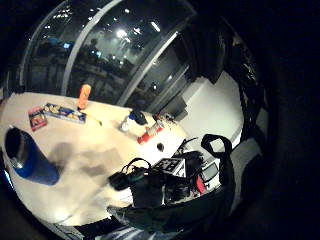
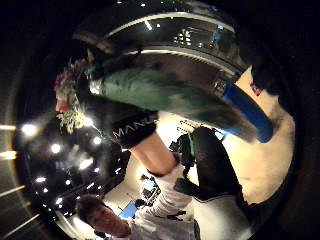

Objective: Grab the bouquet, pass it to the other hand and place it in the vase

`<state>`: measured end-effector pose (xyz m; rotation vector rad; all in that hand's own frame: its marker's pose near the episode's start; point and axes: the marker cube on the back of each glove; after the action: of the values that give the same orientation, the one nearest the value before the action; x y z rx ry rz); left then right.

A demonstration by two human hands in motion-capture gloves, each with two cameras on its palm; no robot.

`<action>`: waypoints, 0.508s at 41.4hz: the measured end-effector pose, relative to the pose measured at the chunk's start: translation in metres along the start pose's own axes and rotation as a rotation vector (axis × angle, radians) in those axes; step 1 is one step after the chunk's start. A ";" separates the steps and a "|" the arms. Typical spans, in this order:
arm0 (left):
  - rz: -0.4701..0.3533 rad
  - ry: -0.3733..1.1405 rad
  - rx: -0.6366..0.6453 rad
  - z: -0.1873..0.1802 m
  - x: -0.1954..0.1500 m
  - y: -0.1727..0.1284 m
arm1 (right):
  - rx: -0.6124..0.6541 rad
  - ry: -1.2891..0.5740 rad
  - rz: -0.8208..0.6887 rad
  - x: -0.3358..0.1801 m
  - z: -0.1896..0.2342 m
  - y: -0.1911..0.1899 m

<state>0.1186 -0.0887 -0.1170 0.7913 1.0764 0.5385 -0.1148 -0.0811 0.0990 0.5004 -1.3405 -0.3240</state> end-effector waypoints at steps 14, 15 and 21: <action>-0.043 -0.358 0.218 -0.065 0.027 -0.084 | 0.035 0.019 0.152 -0.003 -0.044 -0.025; -0.036 -0.378 0.230 -0.069 0.027 -0.086 | 0.039 0.002 0.168 -0.005 -0.047 -0.027; -0.003 -0.456 0.283 -0.087 0.018 -0.093 | 0.074 -0.054 0.221 0.002 -0.059 -0.041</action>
<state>0.0472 -0.1066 -0.2221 1.0985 0.7353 0.1856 -0.0543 -0.1077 0.0703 0.4026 -1.4492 -0.1062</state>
